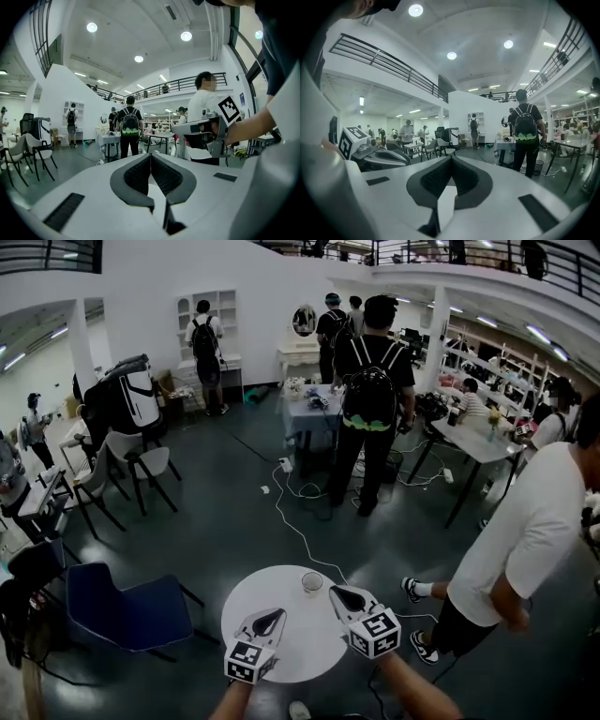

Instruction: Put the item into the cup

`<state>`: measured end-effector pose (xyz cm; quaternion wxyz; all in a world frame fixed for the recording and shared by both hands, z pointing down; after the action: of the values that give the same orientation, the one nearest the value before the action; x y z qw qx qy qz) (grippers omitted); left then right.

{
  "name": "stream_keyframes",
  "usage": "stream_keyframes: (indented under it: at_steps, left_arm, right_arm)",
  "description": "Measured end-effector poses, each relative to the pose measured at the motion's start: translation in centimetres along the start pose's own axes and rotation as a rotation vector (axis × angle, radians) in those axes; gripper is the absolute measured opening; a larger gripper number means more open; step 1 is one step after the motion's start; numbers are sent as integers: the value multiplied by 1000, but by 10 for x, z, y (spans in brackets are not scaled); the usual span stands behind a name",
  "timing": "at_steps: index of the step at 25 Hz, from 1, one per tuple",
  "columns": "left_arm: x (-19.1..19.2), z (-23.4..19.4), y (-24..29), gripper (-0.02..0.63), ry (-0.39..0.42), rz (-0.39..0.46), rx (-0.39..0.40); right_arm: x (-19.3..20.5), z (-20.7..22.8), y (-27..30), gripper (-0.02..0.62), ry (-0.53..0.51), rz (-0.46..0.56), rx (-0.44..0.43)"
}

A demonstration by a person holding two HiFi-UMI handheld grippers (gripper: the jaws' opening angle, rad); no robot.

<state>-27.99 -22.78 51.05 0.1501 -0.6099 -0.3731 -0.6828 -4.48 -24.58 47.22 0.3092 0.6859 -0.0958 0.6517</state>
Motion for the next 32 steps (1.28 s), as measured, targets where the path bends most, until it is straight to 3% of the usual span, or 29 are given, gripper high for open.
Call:
stream_keyframes:
  at_steps: [11,17,32]
  left_arm:
    - [-6,70,0,17,26,8,4]
    - [-17,109,-4,17,-3,38,5]
    - [-18,248,-43,17,8,57,-56]
  right_arm:
    - [14,14,-71,17,0,21,3]
    - [23,22,-112,17,4,36,1]
    - [54,25,-241,17,-17,75,-55]
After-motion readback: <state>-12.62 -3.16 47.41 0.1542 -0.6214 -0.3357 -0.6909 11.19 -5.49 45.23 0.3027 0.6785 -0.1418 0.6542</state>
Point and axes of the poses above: the fingertips, and each gripper's own axes: y forward along the fingers, z to its right, x out of its underside, the point moved 10 cm from there along -y, backward along the fingers, and after that the axes turned 7 degrees about -z, right-handed, at the moved point
